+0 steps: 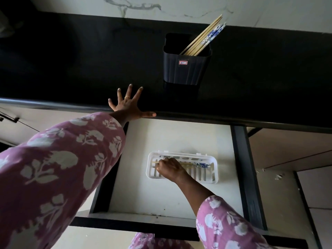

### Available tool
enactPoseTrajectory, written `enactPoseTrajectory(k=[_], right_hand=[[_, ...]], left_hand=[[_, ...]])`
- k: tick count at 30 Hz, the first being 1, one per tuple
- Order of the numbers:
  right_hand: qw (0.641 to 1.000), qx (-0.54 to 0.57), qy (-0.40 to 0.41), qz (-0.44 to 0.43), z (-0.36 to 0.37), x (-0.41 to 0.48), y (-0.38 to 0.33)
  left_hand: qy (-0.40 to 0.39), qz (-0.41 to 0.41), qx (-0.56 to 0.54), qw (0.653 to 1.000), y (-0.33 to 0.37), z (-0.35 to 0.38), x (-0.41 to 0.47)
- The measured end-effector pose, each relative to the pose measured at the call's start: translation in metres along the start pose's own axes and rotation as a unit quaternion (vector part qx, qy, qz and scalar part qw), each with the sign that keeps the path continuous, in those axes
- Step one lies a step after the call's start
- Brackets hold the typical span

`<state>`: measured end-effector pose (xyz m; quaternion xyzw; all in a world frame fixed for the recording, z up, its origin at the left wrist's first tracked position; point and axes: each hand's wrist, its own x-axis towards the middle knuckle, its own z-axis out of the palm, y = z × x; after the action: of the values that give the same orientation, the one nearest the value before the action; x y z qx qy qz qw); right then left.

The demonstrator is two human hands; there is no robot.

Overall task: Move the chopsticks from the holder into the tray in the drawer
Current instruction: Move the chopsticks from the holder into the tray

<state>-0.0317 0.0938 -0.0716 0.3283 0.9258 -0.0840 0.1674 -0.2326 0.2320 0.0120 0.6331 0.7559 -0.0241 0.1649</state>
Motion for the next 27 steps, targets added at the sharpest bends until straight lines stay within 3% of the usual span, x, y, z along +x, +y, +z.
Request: enactPoseTrajectory(k=[6,12,15,19,22,27], right_hand=[[0.999,-0.032,-0.01,0.012,-0.001,0.006,0.005],[0.985,-0.1,0.136,-0.04,-0.022,-0.017,0.021],[0.953,-0.094,0.282,-0.057,-0.038,-0.027,0.038],[0.92,-0.062,0.386,-0.023,-0.074,-0.036,0.067],[0.875,-0.062,0.48,0.007,-0.11,-0.038,0.096],[0.808,-0.075,0.566,0.147,-0.18,-0.033,0.147]], left_hand=[[0.002,-0.003,0.002,1.0,0.0,0.001,0.0],[-0.003,-0.005,-0.001,1.0,0.002,-0.002,-0.003],[-0.009,-0.003,-0.005,1.0,0.003,-0.005,-0.006],[-0.017,-0.003,-0.01,1.0,0.004,-0.006,-0.01],[-0.03,-0.005,-0.018,0.999,0.006,-0.01,-0.011],[-0.037,-0.008,-0.026,0.999,0.006,-0.011,-0.012]])
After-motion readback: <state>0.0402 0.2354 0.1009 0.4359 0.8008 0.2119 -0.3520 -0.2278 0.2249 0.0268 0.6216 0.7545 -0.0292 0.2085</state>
